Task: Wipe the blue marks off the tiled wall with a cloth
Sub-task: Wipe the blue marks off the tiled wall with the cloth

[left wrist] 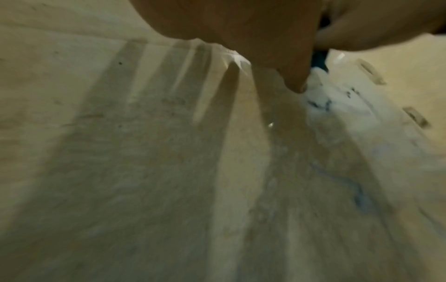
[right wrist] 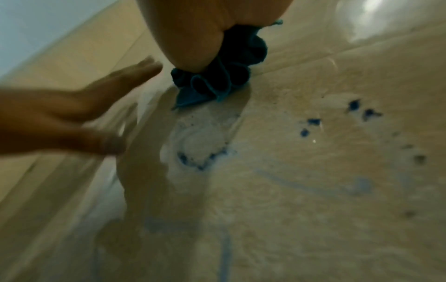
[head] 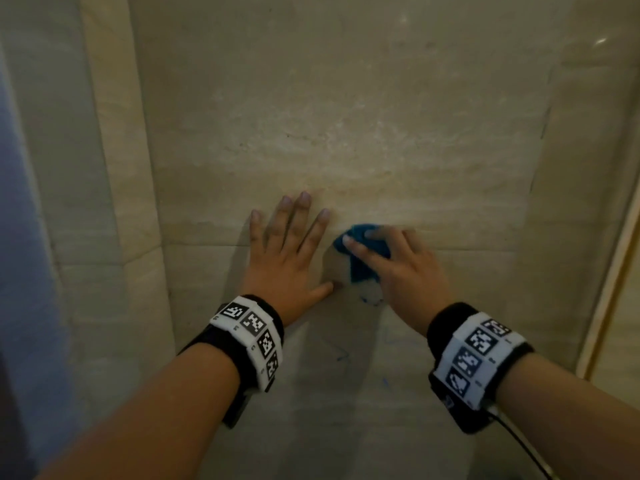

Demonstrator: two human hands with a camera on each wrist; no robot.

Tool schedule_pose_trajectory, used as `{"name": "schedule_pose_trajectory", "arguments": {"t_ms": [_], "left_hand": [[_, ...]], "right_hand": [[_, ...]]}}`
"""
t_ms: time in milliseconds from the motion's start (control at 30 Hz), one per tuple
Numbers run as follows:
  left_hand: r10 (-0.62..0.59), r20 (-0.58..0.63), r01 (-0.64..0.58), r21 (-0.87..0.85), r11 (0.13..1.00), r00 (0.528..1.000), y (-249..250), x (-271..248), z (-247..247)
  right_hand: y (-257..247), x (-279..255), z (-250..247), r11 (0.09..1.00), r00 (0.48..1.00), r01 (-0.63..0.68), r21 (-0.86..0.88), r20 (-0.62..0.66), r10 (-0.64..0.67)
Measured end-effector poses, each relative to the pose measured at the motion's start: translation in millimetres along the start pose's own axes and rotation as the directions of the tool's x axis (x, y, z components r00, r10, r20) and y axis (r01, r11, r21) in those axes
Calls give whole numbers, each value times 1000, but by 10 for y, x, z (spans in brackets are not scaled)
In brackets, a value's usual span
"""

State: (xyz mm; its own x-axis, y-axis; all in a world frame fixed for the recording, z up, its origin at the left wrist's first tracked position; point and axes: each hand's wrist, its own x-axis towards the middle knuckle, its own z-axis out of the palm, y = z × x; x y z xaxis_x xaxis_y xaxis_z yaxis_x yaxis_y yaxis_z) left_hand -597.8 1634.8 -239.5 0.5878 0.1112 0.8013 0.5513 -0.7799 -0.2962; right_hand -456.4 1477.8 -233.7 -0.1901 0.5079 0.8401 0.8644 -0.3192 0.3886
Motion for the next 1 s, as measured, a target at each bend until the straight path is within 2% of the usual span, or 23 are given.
{"name": "schedule_pose_trajectory", "arguments": {"t_ms": [67,133,200,333,500,567,667,733,1000], "left_hand": [[69,-2,-69,-1,998,998,12,-117,-2],[132,34,-133,13,991,991,-3,-263,58],[136,84,-137,12,990,987,-37,-375,133],[121,157,-128,38,991,980,-82,-426,238],[128,144,-132,21,991,981,-78,-429,263],[120,137,-123,16,992,983,-74,-436,275],[101,154,-104,17,994,983,-66,-429,274],[92,162,-97,24,995,982,-63,-428,262],[95,164,-101,24,995,982,-68,-432,250]], "right_hand": [[0,104,-10,994,994,-102,36,-43,104],[-32,153,8,988,987,-148,54,-61,151],[-88,121,50,990,989,-131,60,-56,134],[-214,-188,192,999,999,-7,48,36,6],[-152,-503,250,992,988,121,35,88,-124],[-128,-441,217,995,994,98,21,51,-98],[-164,-192,196,998,997,-43,37,-60,45],[-213,-85,211,995,994,-79,67,-70,84],[-274,-297,315,1000,999,-23,8,-27,23]]}}
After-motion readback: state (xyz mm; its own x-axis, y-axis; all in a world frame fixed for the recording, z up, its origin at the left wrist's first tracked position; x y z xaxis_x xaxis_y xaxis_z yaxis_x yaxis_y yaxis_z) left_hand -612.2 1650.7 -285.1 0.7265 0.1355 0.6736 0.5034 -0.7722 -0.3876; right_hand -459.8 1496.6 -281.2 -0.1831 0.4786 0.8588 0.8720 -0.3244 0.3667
